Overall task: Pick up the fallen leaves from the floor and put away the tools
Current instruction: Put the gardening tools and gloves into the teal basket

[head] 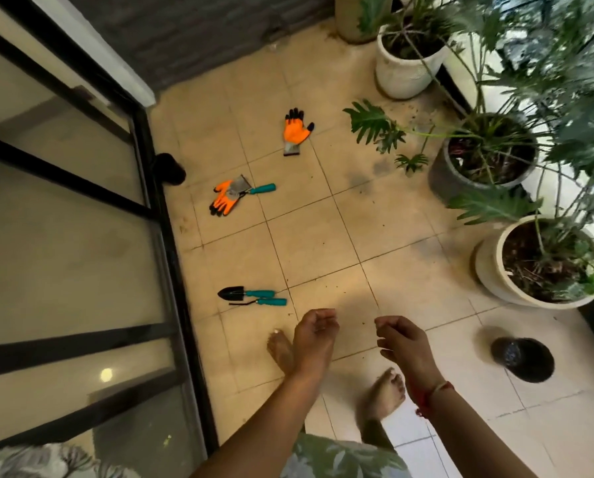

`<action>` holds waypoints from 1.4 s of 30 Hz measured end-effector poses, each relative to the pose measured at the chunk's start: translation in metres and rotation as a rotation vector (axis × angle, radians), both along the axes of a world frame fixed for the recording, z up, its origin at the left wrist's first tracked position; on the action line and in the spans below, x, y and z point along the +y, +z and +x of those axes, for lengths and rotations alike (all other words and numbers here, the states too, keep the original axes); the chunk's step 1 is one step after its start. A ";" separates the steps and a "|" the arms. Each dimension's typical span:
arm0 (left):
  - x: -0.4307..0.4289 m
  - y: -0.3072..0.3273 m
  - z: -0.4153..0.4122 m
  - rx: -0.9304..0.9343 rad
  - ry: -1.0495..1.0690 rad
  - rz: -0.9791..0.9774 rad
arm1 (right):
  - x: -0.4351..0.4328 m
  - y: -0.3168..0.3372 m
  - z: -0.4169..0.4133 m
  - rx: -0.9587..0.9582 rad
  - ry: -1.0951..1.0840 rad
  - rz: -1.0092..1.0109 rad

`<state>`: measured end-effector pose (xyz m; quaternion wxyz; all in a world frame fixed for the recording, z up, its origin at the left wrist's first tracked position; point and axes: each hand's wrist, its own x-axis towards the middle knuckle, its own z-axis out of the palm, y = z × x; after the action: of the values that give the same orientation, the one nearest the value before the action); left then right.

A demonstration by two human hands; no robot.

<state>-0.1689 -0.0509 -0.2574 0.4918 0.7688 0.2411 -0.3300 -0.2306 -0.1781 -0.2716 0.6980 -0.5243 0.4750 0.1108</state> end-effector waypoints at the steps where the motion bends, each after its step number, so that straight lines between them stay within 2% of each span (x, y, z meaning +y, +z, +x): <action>1: 0.009 -0.002 0.004 0.007 0.000 0.021 | 0.010 0.000 0.007 0.008 -0.002 0.000; 4: 0.045 -0.015 0.024 0.000 0.016 0.064 | 0.047 0.001 0.035 0.049 -0.003 0.015; 7: 0.080 -0.007 0.055 0.026 0.149 0.004 | 0.085 0.004 0.070 0.084 -0.020 0.032; 15: 0.154 -0.008 0.128 -0.005 0.225 -0.032 | 0.168 0.013 0.155 0.017 -0.052 0.111; 22: 0.190 -0.022 0.144 -0.026 0.328 -0.043 | 0.167 0.012 0.165 0.026 0.032 0.054; 26: 0.202 -0.050 0.146 -0.026 0.423 -0.021 | 0.163 -0.030 0.170 0.078 0.073 -0.054; 32: 0.215 -0.140 0.153 0.017 0.468 0.069 | 0.180 -0.128 0.195 0.105 0.300 -0.153; 40: 0.239 -0.297 0.163 0.112 0.607 0.203 | 0.210 -0.298 0.237 0.052 0.975 -0.369; 42: 0.243 -0.335 0.164 0.164 0.592 0.252 | 0.218 -0.339 0.243 0.099 1.154 -0.421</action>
<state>-0.0052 0.1919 -0.5920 0.4461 0.6910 0.5319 -0.2013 0.0124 0.0397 -0.6102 0.3841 -0.8175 0.1585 0.3987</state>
